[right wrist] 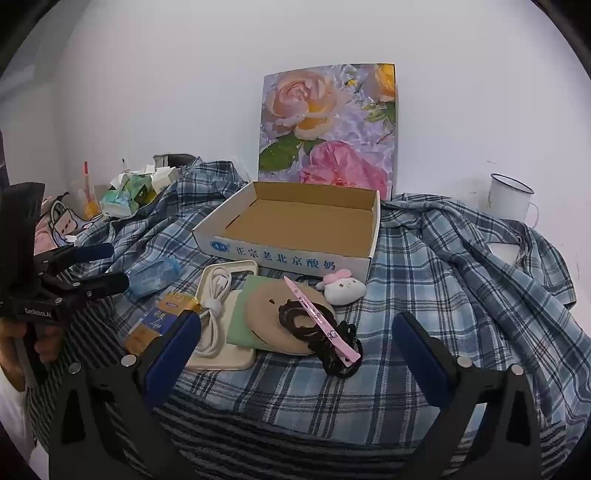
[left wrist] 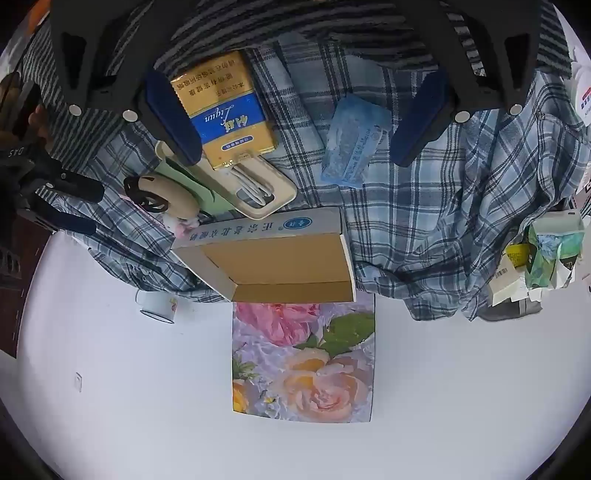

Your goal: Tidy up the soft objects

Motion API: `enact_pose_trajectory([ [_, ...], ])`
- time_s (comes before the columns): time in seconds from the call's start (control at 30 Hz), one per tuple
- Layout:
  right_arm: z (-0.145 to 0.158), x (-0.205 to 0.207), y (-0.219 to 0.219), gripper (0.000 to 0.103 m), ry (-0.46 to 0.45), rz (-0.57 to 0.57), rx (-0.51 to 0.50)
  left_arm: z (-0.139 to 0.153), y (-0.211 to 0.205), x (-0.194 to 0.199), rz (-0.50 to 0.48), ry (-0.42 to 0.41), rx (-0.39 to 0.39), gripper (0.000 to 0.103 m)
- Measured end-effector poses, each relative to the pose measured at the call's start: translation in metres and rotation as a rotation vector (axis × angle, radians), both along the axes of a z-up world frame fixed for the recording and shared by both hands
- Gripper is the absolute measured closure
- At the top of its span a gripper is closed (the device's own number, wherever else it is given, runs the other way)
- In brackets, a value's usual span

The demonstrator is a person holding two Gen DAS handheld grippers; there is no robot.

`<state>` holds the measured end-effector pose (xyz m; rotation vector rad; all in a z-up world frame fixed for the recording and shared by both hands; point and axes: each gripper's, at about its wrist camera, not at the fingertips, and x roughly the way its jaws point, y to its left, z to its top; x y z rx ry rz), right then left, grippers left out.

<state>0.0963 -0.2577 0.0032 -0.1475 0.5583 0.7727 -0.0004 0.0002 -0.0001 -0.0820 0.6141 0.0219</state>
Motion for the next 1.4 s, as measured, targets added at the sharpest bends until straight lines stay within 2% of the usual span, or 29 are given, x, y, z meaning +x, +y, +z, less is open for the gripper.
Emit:
enact_pose_trajectory([
  [0.13, 0.001, -0.005, 0.003, 0.000, -0.003, 0.000, -0.004, 0.001, -0.002, -0.003, -0.003, -0.006, 0.012, 0.000],
  [0.17, 0.001, -0.007, 0.004, 0.000, -0.006, 0.000, -0.006, -0.001, 0.000, 0.002, 0.001, 0.020, -0.003, 0.000],
  [0.2, 0.000, 0.000, 0.000, 0.000, 0.028, 0.000, 0.010, -0.001, 0.001, 0.002, 0.000, 0.019, -0.003, 0.000],
  [0.97, -0.004, 0.005, 0.003, 0.000, 0.043, 0.003, -0.006, 0.000, -0.004, 0.000, -0.001, 0.019, 0.009, 0.000],
  [1.4, -0.005, 0.006, 0.004, 0.000, 0.049, 0.004, -0.002, -0.010, -0.002, 0.001, -0.007, 0.033, 0.017, 0.000],
])
